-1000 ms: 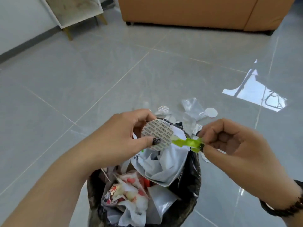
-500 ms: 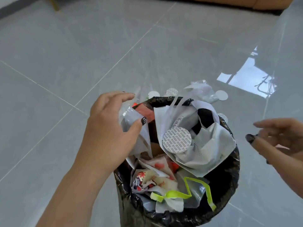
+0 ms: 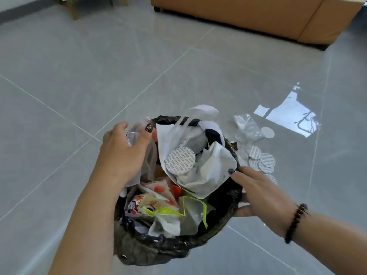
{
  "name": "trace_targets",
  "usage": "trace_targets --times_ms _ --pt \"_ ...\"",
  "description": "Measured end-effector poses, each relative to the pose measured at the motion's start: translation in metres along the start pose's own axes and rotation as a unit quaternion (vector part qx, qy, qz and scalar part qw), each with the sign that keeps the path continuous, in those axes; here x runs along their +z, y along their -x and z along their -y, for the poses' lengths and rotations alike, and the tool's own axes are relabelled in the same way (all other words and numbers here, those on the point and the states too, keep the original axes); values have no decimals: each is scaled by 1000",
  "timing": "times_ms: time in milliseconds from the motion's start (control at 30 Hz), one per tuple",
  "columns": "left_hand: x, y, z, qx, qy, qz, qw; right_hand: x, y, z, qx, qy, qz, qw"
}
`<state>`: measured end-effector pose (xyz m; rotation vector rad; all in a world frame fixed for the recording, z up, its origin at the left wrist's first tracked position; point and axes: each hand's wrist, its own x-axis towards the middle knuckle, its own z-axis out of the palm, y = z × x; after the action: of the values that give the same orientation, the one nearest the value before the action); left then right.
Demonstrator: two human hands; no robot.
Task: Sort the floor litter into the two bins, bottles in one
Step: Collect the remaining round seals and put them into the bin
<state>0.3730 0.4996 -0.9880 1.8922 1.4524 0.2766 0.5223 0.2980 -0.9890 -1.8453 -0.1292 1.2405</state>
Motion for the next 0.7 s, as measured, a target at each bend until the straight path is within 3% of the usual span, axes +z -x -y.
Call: trace_targets --times_ms 100,200,333,433,500,567,633,700 --pt "-24 -6 -11 1 -8 -116 993 36 -20 23 32 -23 -9 999" --pt "-37 -1 -30 63 14 -198 978 76 -35 38 63 -34 7 997" --pt "-33 4 -61 220 74 -227 946 110 -45 52 41 -24 66 997" --pt "-26 4 -71 237 187 -232 925 90 -49 48 13 -54 159 986" --pt "-21 2 -66 242 214 -222 920 58 -58 35 -5 -53 175 983" --pt "-12 8 -56 272 186 -202 922 21 -79 13 -20 -21 109 994" --pt "-2 21 -46 339 115 -191 914 -19 -105 -17 -29 4 -28 999" --pt "22 30 -49 419 62 -185 887 -71 -140 -45 -30 67 -179 981"
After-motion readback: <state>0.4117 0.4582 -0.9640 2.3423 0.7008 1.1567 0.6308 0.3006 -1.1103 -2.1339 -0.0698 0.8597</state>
